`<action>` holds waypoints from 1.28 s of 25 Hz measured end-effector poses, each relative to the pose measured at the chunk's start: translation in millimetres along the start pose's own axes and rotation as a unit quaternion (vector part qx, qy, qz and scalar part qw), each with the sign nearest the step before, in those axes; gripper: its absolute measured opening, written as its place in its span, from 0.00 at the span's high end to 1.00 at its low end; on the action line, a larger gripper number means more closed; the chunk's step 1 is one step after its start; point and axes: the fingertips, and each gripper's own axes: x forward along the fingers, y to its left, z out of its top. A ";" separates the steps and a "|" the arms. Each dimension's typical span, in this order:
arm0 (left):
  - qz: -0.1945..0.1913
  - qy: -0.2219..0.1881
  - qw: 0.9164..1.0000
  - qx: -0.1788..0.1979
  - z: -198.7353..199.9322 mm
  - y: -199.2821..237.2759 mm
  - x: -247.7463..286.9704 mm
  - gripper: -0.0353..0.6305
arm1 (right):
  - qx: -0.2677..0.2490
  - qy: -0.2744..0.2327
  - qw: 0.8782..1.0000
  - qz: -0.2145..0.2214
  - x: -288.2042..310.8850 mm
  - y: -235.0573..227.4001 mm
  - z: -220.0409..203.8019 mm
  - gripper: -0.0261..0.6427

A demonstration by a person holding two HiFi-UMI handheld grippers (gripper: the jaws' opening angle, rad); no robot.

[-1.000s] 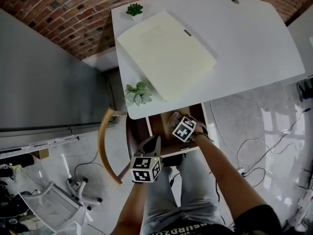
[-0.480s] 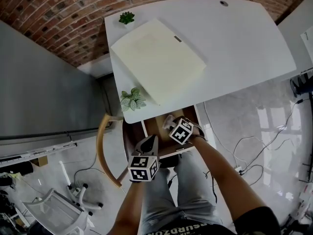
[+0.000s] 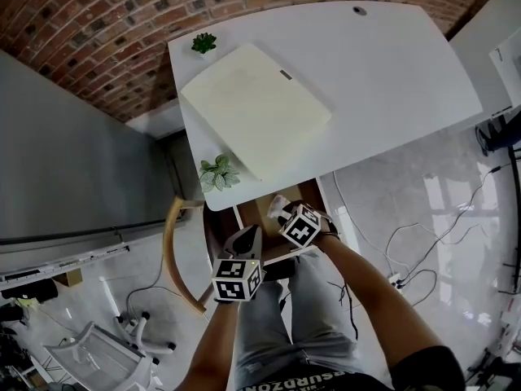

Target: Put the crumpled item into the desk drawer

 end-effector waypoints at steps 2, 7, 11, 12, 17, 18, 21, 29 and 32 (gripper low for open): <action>-0.003 0.002 1.000 0.002 3.4 -1.2 -1.8 0.94 | 0.018 -0.016 1.000 -0.003 -8.9 2.1 4.5 0.83; -0.009 0.005 1.000 0.003 12.4 -5.1 -5.5 0.94 | 0.070 -0.068 0.995 -0.010 -34.4 6.1 17.0 0.87; -0.016 0.006 1.000 0.009 20.7 -10.1 -9.3 0.94 | 0.092 -0.103 0.990 -0.018 -53.7 14.5 26.4 0.91; -0.017 0.006 1.000 0.011 22.9 -11.4 -10.3 0.94 | 0.095 -0.109 0.989 -0.023 -58.2 16.3 28.3 0.92; -0.021 0.003 1.000 0.016 32.0 -16.7 -14.3 0.94 | 0.127 -0.147 0.980 -0.046 -84.4 23.1 38.3 0.96; -0.021 0.003 1.000 0.017 33.1 -18.1 -15.5 0.94 | 0.137 -0.158 0.977 -0.048 -92.1 25.0 41.3 0.96; -0.023 0.004 1.000 0.018 35.5 -22.0 -19.8 0.94 | 0.155 -0.182 0.969 -0.056 -113.3 30.9 47.8 0.97; -0.027 0.005 0.999 0.016 45.6 -34.3 -35.1 0.94 | 0.199 -0.216 0.953 -0.068 -162.6 38.4 51.9 0.97; -0.030 0.002 0.999 0.018 50.7 -40.4 -39.5 0.94 | 0.212 -0.223 0.949 -0.069 -177.2 41.0 50.9 0.97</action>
